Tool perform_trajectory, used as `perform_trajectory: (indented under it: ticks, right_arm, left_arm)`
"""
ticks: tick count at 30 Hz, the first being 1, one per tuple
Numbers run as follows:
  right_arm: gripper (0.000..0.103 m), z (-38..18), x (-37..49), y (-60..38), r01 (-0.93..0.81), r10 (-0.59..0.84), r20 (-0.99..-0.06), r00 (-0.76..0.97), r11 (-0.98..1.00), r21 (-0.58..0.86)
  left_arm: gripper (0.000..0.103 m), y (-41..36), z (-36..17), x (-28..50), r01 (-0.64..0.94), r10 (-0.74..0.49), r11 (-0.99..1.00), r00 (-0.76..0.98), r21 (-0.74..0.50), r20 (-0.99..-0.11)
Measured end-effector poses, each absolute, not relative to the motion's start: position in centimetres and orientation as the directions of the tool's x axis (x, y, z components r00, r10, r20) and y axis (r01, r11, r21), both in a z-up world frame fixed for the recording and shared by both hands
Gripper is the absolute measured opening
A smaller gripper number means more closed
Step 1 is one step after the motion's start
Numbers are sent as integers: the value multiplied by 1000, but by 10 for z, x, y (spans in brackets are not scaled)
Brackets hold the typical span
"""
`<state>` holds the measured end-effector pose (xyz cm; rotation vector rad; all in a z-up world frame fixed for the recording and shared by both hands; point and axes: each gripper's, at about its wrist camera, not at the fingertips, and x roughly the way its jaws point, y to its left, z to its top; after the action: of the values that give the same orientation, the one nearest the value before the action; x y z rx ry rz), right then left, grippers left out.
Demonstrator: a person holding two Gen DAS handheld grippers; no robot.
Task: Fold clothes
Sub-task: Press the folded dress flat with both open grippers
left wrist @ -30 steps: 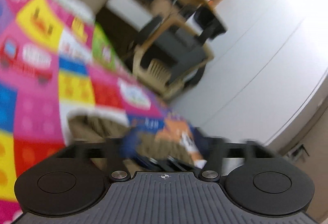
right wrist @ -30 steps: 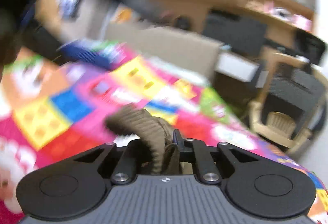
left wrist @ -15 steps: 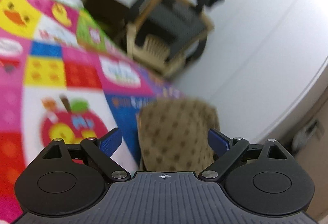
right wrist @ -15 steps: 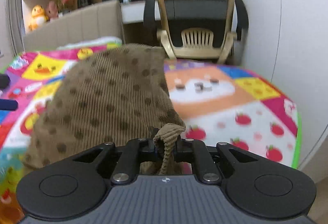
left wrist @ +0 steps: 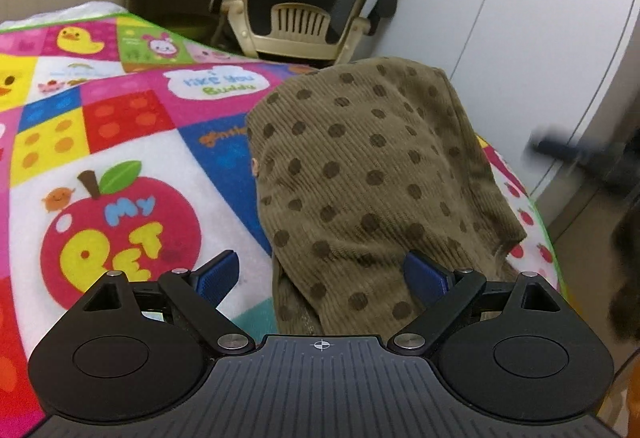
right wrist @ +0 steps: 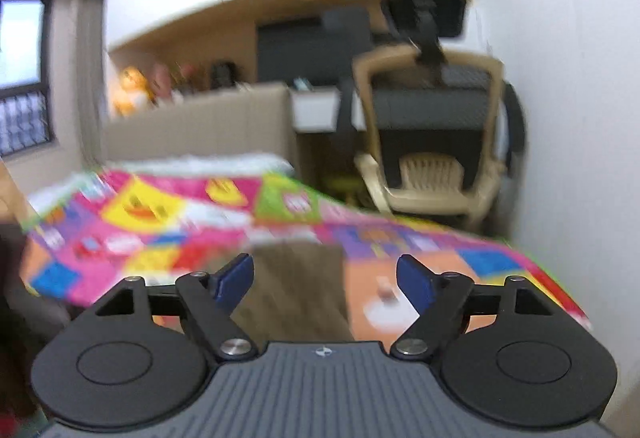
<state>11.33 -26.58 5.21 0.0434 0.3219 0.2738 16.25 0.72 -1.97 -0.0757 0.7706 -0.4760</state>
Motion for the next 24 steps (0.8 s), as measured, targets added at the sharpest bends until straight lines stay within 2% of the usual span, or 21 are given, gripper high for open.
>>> perform_trajectory:
  ticks: [2, 4, 7, 11, 13, 16, 24]
  right_arm:
    - [79, 62, 134, -257, -294, 308, -281, 909, 951, 91]
    - [79, 64, 166, -238, -331, 342, -306, 889, 939, 88]
    - [78, 46, 209, -210, -325, 298, -410, 862, 946, 2]
    - [76, -4, 237, -199, -271, 143, -555, 820, 950, -156]
    - [76, -26, 233, -210, -235, 93, -570, 816, 955, -181]
    - [76, -29, 225, -232, -207, 103, -577, 810, 971, -116]
    - [77, -32, 185, -248, -205, 51, -580, 813, 957, -205]
  left_arm:
    - [94, 6, -21, 164, 392, -441, 890, 615, -232, -654]
    - [94, 5, -22, 165, 397, -441, 889, 613, -228, -656]
    - [94, 3, -23, 165, 405, -439, 888, 612, -217, -658]
    - [94, 5, -21, 161, 417, -439, 886, 611, -204, -659]
    - [94, 8, -19, 159, 425, -451, 880, 609, -211, -653]
    - [95, 9, -15, 158, 443, -473, 868, 605, -223, -640]
    - [95, 3, -14, 159, 448, -467, 869, 608, -207, -643]
